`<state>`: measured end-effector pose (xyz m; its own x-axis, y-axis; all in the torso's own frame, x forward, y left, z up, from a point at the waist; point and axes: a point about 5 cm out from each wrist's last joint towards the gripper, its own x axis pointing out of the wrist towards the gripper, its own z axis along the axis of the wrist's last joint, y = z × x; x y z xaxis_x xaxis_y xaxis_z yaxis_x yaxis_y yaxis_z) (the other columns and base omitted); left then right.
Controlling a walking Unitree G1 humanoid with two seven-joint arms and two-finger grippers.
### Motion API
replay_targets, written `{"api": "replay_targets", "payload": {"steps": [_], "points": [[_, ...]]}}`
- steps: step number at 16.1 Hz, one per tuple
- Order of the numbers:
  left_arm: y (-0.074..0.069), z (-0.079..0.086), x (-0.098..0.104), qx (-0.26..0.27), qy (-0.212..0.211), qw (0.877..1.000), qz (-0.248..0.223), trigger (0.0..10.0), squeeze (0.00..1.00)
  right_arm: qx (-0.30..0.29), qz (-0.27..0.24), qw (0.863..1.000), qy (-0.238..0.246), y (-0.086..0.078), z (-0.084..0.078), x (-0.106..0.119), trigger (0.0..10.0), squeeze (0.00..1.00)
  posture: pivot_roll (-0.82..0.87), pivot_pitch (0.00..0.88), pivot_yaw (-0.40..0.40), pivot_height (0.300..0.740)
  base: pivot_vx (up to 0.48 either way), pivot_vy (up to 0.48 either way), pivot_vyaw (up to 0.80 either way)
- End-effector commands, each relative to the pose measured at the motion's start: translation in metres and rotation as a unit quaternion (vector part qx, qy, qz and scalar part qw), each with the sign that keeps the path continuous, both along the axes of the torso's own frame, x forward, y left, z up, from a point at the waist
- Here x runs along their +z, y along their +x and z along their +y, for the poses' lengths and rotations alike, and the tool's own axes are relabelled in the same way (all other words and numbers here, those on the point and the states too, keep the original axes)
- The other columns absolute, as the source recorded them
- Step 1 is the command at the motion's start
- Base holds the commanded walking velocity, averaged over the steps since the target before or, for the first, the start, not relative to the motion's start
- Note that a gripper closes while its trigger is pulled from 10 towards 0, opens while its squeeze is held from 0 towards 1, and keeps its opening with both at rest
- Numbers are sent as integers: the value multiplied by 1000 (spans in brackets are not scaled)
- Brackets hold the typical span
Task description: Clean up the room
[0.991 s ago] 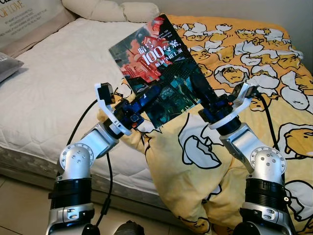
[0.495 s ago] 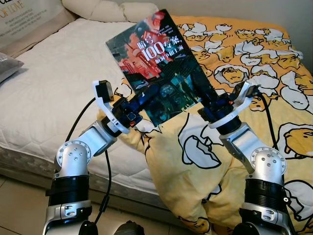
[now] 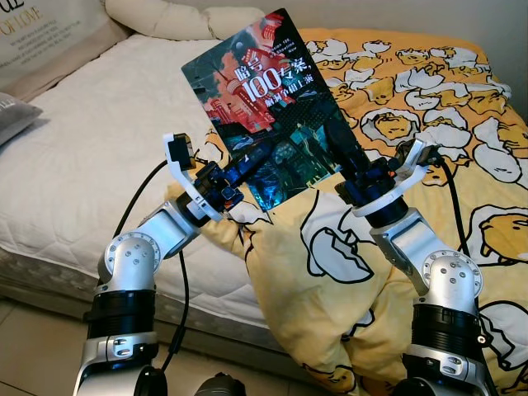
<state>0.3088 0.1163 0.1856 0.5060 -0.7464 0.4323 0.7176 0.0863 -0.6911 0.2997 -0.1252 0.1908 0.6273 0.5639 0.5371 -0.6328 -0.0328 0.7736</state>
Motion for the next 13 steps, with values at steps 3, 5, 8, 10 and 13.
{"api": "replay_targets", "payload": {"steps": [3,5,8,10,13], "points": [[9,6,13,40,5,999,-32,0,0,-23,-16,999,-15,-1,-1,6,10000,0,-22,0,114,740,0,0,0],[10,8,18,62,17,997,-45,0,0,-33,-4,999,-29,0,-4,1,10000,1000,-23,0,114,740,0,0,0],[6,18,26,91,32,993,-65,0,0,-85,48,993,-61,-5,-27,-19,10000,1000,-17,0,103,740,0,0,0],[0,26,30,102,48,991,-79,0,0,-129,93,982,-103,-10,-48,-36,10000,1000,-14,0,100,740,0,0,0],[1,38,13,180,246,950,-70,0,0,-227,125,933,-250,-21,-80,-48,10000,0,-28,0,108,740,0,0,0]]}}
